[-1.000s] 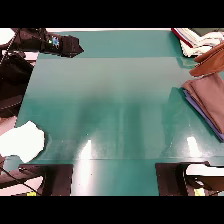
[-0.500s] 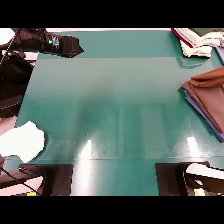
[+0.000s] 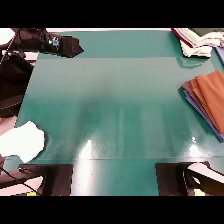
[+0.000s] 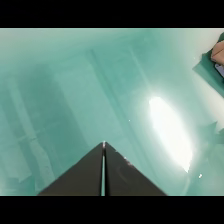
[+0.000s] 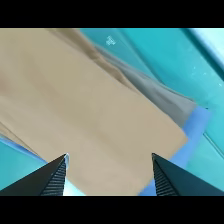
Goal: Fold the shirts.
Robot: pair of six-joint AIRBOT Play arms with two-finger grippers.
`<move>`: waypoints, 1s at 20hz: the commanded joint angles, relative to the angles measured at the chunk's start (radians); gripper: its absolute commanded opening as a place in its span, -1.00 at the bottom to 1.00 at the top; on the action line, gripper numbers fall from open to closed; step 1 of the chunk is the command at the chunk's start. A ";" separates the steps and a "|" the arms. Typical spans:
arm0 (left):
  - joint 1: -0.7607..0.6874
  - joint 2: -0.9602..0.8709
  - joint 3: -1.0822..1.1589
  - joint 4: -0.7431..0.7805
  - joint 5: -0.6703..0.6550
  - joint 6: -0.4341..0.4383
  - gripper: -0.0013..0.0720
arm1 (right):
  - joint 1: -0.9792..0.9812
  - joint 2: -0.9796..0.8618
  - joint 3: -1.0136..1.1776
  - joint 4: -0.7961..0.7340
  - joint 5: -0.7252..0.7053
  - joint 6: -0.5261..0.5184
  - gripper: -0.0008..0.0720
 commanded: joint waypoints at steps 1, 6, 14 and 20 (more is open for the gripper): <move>0.001 0.000 0.000 -0.007 0.002 0.003 -0.91 | -0.026 0.036 -0.017 0.173 -0.021 0.011 0.68; 0.001 0.000 0.000 0.001 0.006 0.003 -0.91 | 0.302 0.055 -0.017 0.389 0.006 0.012 0.66; 0.001 0.000 0.000 0.004 0.008 0.003 -0.91 | 0.970 0.057 -0.017 0.379 -0.011 0.011 0.46; 0.001 0.000 0.000 0.004 0.008 0.003 -0.91 | 1.149 0.057 -0.017 0.380 -0.026 0.011 -0.93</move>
